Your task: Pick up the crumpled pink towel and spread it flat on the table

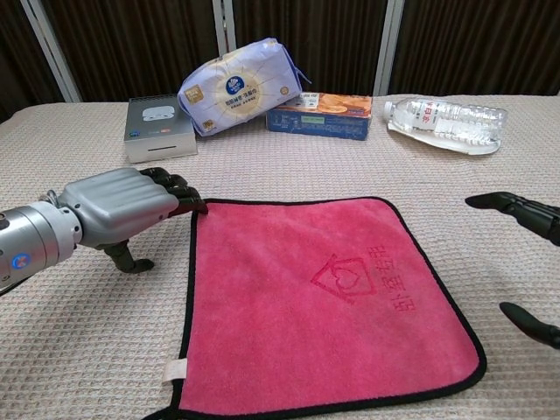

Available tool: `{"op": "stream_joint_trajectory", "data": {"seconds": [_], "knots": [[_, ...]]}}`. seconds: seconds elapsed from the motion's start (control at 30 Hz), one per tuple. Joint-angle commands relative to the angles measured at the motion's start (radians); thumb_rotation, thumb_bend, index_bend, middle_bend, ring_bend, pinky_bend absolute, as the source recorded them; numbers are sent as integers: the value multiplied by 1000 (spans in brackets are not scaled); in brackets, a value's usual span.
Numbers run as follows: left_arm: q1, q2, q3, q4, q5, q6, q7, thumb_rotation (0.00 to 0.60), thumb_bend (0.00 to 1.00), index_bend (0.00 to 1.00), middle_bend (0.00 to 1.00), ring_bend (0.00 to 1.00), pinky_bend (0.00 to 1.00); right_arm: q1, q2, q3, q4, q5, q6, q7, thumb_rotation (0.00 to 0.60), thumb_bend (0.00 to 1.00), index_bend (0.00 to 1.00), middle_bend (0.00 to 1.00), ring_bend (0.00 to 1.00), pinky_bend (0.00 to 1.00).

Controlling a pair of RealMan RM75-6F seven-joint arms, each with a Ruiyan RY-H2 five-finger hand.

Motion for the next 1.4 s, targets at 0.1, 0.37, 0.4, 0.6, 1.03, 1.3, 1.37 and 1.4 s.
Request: {"op": "stream_joint_trajectory", "data": {"seconds": [0.1, 0.37, 0.4, 0.6, 1.03, 1.3, 1.37, 1.4], "knots": [[1, 6, 3, -14, -2, 5, -1, 600, 240, 0, 11, 0, 18, -2, 4, -3, -1, -2, 1, 5, 600, 405, 0, 0, 0, 0], [4, 11, 4, -38, 6, 20, -14, 600, 234, 0, 0, 0, 17, -6, 8, -10, -7, -13, 8, 10, 600, 406, 0, 0, 0, 0], [5, 11, 4, -41, 8, 22, -15, 600, 234, 0, 0, 0, 17, -7, 9, -10, -8, -15, 9, 10, 600, 405, 0, 0, 0, 0], [25, 32, -15, -90, 20, 68, -64, 600, 234, 0, 0, 0, 17, -11, 25, -15, -19, -32, 23, 14, 600, 406, 0, 0, 0, 0], [264, 255, 21, -332, 174, 371, -428, 600, 120, 0, 0, 0, 10, -16, 107, 34, 38, -29, 74, -71, 600, 389, 0, 0, 0, 0], [454, 386, 170, -334, 375, 569, -615, 600, 106, 0, 0, 0, 0, -52, 161, 19, 61, -49, 131, -102, 600, 297, 0, 0, 0, 0], [494, 405, 192, -314, 407, 612, -647, 600, 101, 0, 0, 0, 0, -65, 174, 11, 67, -67, 157, -100, 600, 279, 0, 0, 0, 0], [511, 413, 199, -300, 415, 631, -658, 600, 99, 0, 0, 0, 0, -70, 178, 9, 69, -74, 168, -96, 600, 271, 0, 0, 0, 0]]}}
